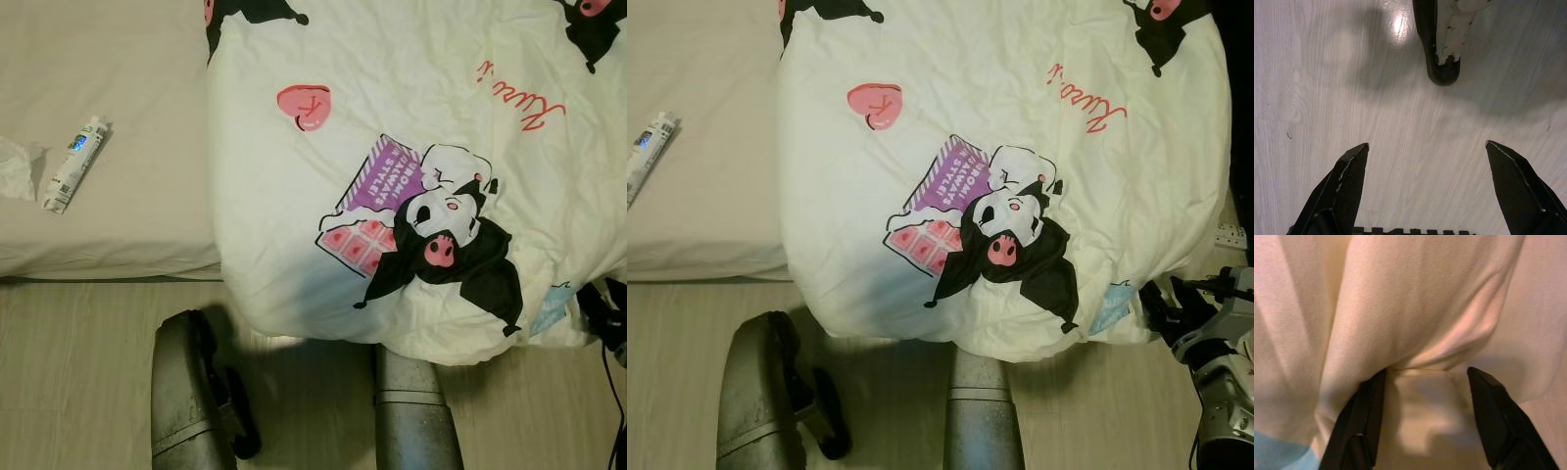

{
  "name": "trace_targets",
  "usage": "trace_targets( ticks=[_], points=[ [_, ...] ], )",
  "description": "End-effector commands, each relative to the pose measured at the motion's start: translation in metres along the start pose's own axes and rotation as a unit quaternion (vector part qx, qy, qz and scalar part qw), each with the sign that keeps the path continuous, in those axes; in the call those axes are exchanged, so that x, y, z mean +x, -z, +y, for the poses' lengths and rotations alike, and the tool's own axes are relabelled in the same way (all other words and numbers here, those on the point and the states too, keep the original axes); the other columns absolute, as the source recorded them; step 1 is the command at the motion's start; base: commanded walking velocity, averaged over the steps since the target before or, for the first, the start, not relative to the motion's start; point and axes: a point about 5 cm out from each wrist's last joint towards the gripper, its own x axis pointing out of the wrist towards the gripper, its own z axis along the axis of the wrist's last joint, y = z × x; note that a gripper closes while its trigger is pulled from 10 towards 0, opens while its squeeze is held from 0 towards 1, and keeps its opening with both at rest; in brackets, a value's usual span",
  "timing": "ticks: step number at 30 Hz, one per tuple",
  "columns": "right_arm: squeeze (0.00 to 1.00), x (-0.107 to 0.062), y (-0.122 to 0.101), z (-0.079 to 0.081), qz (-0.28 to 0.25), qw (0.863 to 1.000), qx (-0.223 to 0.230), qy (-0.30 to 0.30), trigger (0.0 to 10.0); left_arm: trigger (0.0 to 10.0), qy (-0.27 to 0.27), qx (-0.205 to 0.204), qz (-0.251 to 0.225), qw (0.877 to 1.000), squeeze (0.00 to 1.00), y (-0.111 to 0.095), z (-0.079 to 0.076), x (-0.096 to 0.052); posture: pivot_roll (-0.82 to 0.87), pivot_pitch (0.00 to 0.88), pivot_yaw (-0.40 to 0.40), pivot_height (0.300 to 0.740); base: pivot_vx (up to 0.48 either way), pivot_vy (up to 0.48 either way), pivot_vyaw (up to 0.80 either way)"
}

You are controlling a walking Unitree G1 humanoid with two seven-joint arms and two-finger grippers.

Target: Clean up the room

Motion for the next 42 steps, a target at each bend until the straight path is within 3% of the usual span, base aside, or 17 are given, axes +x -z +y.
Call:
trace_targets(
  ticks=[1, 18, 26, 27, 28, 32, 36, 42],
  points=[
    [0.0, -0.009, 0.01, -0.002, 0.02, 1.0, 0.014, -0.003, 0.0, 10.0, -0.01, -0.012, 0.033, 0.999, 0.0, 0.019, 0.003, -0.01, -0.17, 0.496, 0.059, 0.535, 0.0, 0.0, 0.0],
    [0.0, 0.002, -0.014, -0.001, -0.006, 1.0, 0.007, -0.021, 0.0, 10.0, -0.01, -0.013, 0.034, 0.999, 0.0, 0.016, 0.0, -0.006, -0.18, 0.491, 0.056, 0.535, 0.0, 0.0, 0.0],
    [0.0, 0.007, -0.02, 0.01, 0.006, 0.998, -0.006, -0.057, 0.0, 10.0, -0.008, -0.013, 0.031, 0.999, 0.0, 0.013, -0.002, -0.003, -0.19, 0.48, 0.053, 0.535, 0.0, 0.0, 0.0],
    [0.0, 0.007, -0.019, 0.012, 0.016, 0.998, -0.007, -0.068, 4.7, 10.0, -0.008, -0.013, 0.03, 0.999, 0.0, 0.012, -0.002, -0.002, -0.19, 0.48, 0.053, 0.535, 0.0, 0.0, 0.0],
    [1.0, 0.004, -0.014, 0.013, 0.067, 0.995, -0.017, -0.078, 10.0, 10.0, -0.007, -0.013, 0.028, 1.0, 0.0, 0.009, -0.003, 0.0, -0.2, 0.471, 0.047, 0.535, 0.0, 0.0, 0.0],
    [1.0, -0.001, -0.013, 0.015, 0.085, 0.991, -0.023, -0.096, 10.0, 10.0, -0.006, -0.013, 0.027, 1.0, 0.0, 0.008, -0.004, 0.002, -0.2, 0.469, 0.045, 0.535, 0.0, 0.0, 0.0],
    [1.0, -0.017, -0.014, 0.018, 0.114, 0.983, -0.014, -0.145, 10.0, 10.0, -0.005, -0.014, 0.027, 1.0, 0.0, 0.007, -0.005, 0.003, -0.21, 0.465, 0.041, 0.535, 0.0, 0.0, 0.0],
    [1.0, -0.038, -0.019, 0.007, 0.119, 0.981, 0.007, -0.151, 10.0, 10.0, -0.006, -0.015, 0.029, 0.999, 0.0, 0.008, -0.005, 0.003, -0.22, 0.457, 0.038, 0.535, 0.0, 0.0, 0.0]
  ],
)
